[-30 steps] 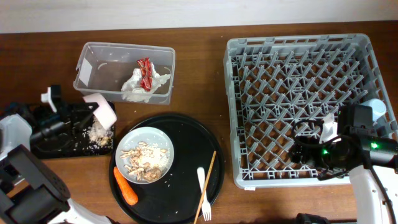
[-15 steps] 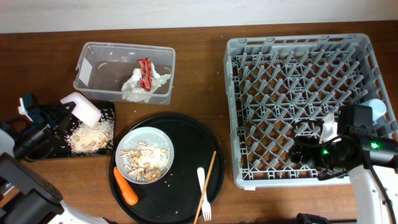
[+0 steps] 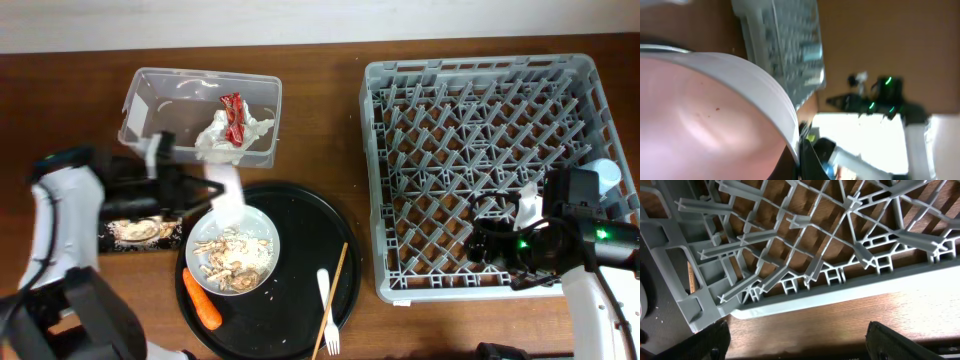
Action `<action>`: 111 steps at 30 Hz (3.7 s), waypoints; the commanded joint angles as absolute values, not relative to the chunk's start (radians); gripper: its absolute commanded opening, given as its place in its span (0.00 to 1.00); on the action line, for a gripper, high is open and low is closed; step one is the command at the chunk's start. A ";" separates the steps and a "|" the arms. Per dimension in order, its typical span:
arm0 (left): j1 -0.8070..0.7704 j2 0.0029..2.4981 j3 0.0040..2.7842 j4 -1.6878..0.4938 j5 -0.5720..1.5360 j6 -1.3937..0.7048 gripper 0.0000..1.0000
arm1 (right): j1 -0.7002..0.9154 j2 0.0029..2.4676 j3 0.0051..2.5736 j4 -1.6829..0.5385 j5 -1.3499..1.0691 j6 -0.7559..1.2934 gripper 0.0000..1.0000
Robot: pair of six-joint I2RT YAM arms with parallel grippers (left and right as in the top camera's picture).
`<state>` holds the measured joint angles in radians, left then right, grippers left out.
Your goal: Sort waste into correct bins and load items into the dishwasher rack
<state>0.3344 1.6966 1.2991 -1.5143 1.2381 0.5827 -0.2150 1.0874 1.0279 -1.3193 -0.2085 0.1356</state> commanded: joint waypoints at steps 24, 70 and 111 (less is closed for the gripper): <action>-0.665 1.681 1.236 -0.924 0.200 -0.145 0.48 | -0.209 1.079 1.027 -1.330 -0.245 0.141 0.91; 0.192 1.438 1.242 -1.190 0.198 -0.146 0.74 | -0.046 1.692 1.817 -0.965 1.179 0.553 0.04; 0.192 1.438 1.242 -1.183 0.197 -0.164 0.74 | 0.000 2.101 1.530 -0.507 1.207 -0.025 0.52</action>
<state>0.1875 1.4471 1.2453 -1.1866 0.1867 -0.1547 -0.0460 2.0956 1.5394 -0.4507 1.2106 -0.0307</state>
